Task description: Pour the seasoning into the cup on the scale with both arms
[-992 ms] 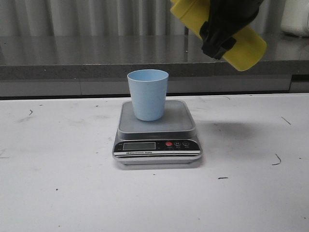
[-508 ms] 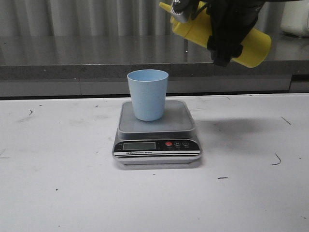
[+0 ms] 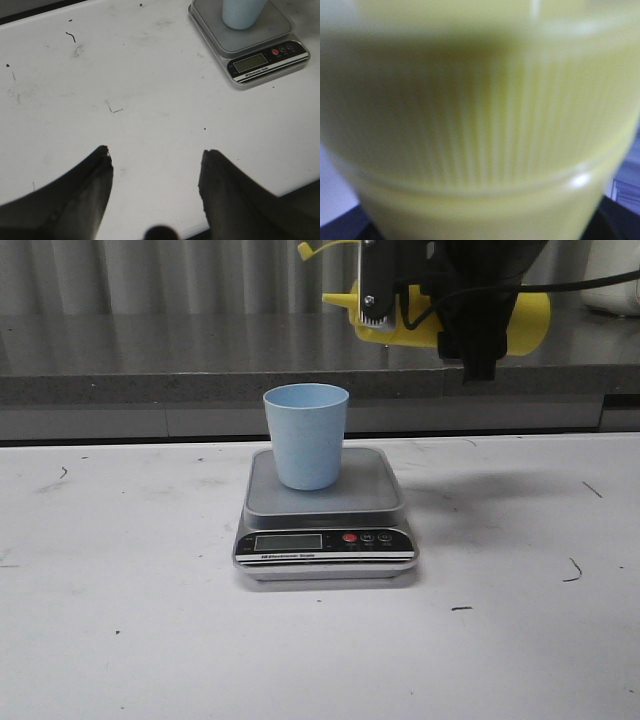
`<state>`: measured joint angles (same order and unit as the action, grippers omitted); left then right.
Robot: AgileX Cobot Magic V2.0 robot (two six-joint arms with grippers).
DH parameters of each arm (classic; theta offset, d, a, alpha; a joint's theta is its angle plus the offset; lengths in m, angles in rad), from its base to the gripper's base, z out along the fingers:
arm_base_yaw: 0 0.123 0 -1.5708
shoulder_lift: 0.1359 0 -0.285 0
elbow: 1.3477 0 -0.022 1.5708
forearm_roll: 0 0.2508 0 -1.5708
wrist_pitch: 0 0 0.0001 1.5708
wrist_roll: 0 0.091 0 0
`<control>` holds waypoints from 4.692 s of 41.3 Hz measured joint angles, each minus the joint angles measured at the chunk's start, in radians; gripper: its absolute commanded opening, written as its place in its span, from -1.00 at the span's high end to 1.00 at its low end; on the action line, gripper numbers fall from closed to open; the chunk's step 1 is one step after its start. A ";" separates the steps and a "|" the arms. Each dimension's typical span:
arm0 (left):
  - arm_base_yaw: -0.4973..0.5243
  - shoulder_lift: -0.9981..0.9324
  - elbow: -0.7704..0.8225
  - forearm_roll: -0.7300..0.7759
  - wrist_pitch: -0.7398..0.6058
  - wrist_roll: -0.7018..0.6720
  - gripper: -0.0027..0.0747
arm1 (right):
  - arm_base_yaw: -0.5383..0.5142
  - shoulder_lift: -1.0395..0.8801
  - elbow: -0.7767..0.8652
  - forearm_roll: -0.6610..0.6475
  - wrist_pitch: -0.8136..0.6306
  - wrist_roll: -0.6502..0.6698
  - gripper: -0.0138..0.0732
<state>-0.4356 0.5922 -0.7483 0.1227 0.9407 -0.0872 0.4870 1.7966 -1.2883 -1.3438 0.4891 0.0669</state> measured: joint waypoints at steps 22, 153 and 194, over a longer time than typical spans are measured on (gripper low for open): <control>0.000 0.000 0.000 0.000 0.000 0.000 -0.07 | 0.002 0.000 0.000 -0.329 -0.032 0.000 -0.10; 0.000 0.000 0.000 0.000 0.000 0.002 -0.07 | -0.577 0.068 0.583 1.012 -1.387 0.217 -0.10; 0.000 0.000 0.000 0.000 0.000 0.002 -0.07 | -0.577 0.085 0.606 1.033 -1.289 0.104 -0.66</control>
<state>-0.4356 0.5922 -0.7483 0.1227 0.9407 -0.0855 -0.0898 1.8812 -0.6822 -0.3110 -0.8000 0.1704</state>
